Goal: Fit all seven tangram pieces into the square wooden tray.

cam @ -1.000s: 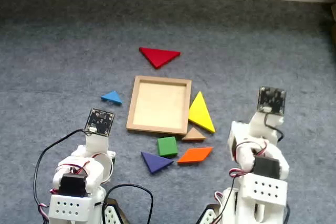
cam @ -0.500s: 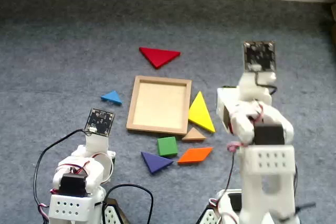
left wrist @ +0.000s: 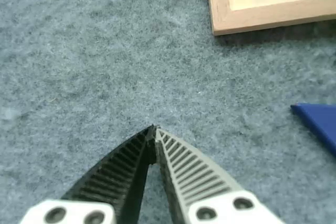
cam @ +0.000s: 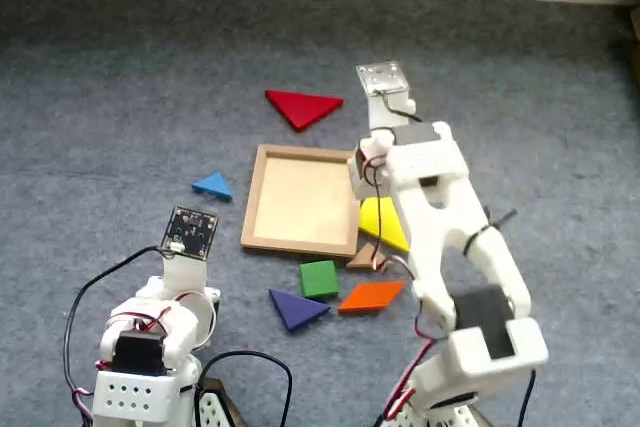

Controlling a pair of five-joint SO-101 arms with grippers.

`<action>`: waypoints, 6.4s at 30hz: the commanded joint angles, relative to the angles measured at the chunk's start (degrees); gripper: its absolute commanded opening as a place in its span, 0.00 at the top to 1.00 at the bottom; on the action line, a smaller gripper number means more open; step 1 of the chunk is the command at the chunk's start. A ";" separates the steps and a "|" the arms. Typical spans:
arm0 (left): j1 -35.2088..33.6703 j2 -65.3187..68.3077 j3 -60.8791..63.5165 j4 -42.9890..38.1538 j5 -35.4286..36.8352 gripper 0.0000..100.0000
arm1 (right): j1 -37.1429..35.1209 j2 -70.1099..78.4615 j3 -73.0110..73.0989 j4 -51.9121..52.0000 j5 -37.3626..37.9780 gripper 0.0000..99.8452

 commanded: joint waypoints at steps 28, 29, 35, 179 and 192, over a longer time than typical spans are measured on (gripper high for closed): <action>-0.57 -2.68 1.10 0.26 -0.26 1.00 | -3.91 4.18 -14.02 16.66 5.45 0.82; -0.57 -2.68 1.10 0.26 -0.26 1.00 | -3.91 4.18 -13.23 16.04 5.45 0.80; -0.57 -2.68 1.10 0.26 -0.26 1.00 | -4.00 4.26 -8.66 11.30 5.27 0.75; -0.57 -2.68 1.10 0.26 -0.26 1.00 | -3.12 18.86 -21.23 18.24 3.52 0.80; -0.57 -2.68 1.10 0.26 -0.26 1.00 | -6.90 7.69 -21.49 19.74 -3.78 0.80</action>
